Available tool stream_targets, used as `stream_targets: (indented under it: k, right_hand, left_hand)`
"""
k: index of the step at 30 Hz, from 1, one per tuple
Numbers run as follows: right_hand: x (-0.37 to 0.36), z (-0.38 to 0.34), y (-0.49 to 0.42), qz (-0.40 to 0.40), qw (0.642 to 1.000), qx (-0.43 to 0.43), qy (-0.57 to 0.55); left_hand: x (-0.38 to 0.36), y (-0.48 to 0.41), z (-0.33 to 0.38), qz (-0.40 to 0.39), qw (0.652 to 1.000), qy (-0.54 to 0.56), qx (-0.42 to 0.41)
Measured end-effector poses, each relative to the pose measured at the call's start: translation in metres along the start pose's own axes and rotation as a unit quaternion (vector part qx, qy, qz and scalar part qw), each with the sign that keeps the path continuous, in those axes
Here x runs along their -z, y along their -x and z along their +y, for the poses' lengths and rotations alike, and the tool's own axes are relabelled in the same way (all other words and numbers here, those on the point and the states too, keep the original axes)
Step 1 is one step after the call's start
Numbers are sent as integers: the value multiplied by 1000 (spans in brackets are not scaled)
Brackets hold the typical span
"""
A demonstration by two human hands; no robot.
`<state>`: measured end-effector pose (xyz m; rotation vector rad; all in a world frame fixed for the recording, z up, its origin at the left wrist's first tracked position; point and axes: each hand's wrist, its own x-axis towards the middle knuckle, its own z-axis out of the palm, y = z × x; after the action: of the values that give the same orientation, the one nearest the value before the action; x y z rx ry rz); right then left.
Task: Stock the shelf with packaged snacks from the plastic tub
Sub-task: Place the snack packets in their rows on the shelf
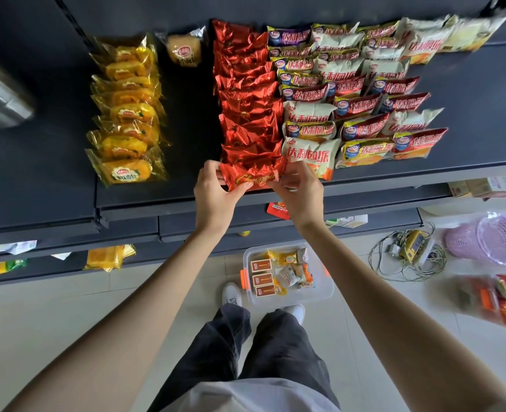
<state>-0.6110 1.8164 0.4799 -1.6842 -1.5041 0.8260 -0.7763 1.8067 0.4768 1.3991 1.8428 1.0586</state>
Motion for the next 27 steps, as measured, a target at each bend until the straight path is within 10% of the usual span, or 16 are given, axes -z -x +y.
stream_targets:
  k: [27]
  right_hand:
    - [-12, 7, -2, 2, 999, -22, -33]
  left_hand:
    - [-1, -2, 5, -15, 998, 36, 44]
